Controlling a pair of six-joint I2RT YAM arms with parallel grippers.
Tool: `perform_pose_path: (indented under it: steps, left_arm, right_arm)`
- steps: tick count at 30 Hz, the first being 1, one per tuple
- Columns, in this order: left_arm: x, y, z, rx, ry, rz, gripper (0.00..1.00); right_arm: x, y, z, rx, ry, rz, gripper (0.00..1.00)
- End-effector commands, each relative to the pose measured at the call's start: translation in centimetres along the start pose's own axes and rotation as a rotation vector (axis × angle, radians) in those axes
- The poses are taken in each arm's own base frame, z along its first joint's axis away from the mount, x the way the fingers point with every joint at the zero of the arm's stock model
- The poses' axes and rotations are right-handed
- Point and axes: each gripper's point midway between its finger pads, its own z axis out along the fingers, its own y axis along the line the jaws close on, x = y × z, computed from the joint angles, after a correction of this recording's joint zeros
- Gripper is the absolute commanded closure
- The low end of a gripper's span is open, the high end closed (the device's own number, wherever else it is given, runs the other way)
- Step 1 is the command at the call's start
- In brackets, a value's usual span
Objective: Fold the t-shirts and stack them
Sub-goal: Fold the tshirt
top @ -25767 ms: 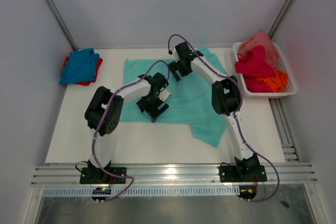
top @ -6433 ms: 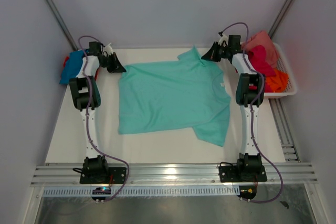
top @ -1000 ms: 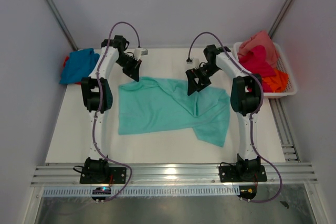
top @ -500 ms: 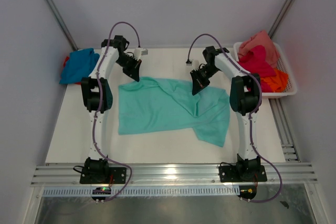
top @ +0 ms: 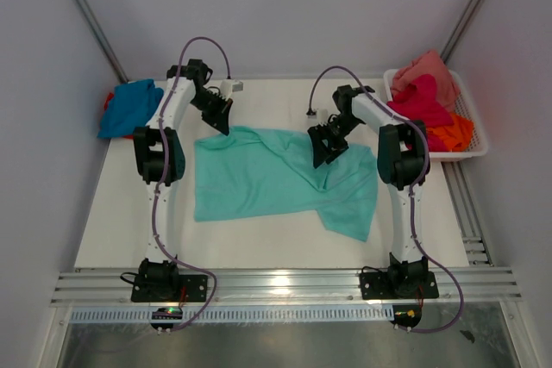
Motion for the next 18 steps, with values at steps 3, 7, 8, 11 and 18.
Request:
perform_pose_path:
  steps: [3,7,8,11,18]
  left_arm:
    - [-0.9,-0.5,-0.5,0.013,-0.037,0.01,1.0]
    - [-0.7,-0.6,-0.4,0.022,-0.032,0.011,1.0]
    - [-0.7,-0.7,-0.4,0.024,-0.032,0.01,1.0]
    - [-0.5,-0.7,-0.3,0.029,-0.028,0.009,1.0]
    - [-0.7,-0.8,-0.4,0.031,-0.035,0.012,1.0]
  right_arm:
    - [-1.3,1.0,-3.1,0.099,-0.07,-0.081,0.23]
    - [-1.9,1.5,-4.7,0.142,-0.103,-0.098,0.21]
    - [-2.0,1.7,-5.2,0.15,-0.114,-0.109,0.21]
    - [-2.2,1.5,-5.7,0.182,-0.12,-0.117,0.21]
    - [-0.9,1.4,-4.6,0.153,-0.073,-0.09,0.21]
